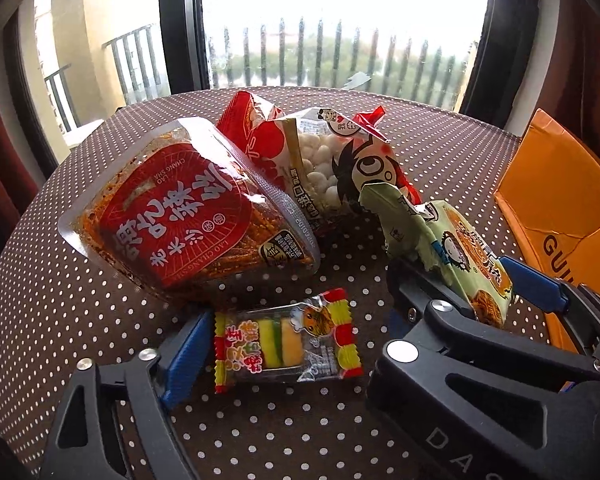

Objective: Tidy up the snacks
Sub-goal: 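Grasp the striped candy packet with the left tool while the right tool holds the green bag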

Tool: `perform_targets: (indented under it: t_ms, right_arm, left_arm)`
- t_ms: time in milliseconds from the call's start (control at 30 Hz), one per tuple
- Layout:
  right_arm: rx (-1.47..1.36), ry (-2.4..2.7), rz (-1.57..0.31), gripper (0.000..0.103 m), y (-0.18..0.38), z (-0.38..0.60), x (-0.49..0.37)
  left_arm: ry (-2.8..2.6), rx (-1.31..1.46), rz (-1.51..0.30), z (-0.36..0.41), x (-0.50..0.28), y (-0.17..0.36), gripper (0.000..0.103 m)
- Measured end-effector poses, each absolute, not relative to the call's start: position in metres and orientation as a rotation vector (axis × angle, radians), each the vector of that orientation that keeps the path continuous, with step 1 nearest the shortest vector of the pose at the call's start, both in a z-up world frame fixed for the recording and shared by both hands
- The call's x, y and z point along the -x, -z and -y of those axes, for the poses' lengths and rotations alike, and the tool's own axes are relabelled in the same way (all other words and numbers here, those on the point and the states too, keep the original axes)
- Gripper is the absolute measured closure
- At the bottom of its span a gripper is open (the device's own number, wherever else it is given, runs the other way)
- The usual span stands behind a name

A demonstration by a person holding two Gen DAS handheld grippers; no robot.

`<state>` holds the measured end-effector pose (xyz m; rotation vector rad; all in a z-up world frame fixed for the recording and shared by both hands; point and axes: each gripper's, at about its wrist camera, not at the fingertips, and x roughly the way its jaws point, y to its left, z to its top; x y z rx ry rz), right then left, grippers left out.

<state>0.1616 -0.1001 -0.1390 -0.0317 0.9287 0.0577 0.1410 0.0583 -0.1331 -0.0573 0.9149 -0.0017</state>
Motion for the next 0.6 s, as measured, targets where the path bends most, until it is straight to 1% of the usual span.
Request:
perform_targets:
  t_ms: [33,100,167,267,433,533,600]
  right_arm:
    - [0.030,-0.055,-0.932,0.018,0.140,0.101,-0.161]
    - [0.028,-0.053,-0.939,0.018,0.141,0.101,-0.160]
    - [0.026,-0.053,-0.944,0.018,0.142,0.102,-0.160]
    - [0.021,-0.052,-0.944,0.018,0.141,0.105,-0.160]
    - [0.023,-0.054,-0.940,0.018,0.139,0.107,-0.157]
    - [0.022,-0.052,-0.940,0.018,0.139,0.108,-0.155]
    - [0.023,-0.051,-0.938,0.018,0.138,0.108,-0.154]
  left_arm:
    - [0.002,0.060,-0.926,-0.058,-0.142,0.135,0.030]
    - [-0.013,0.050,-0.932,-0.057,-0.143,0.136,0.034]
    - [-0.020,0.032,-0.929,-0.055,-0.140,0.137,0.034]
    - [-0.019,0.031,-0.925,-0.054,-0.137,0.138,0.038]
    - [-0.016,0.039,-0.921,-0.052,-0.126,0.139,0.048]
    - [-0.014,0.042,-0.920,-0.051,-0.125,0.139,0.051]
    - [-0.012,0.048,-0.921,-0.050,-0.123,0.140,0.052]
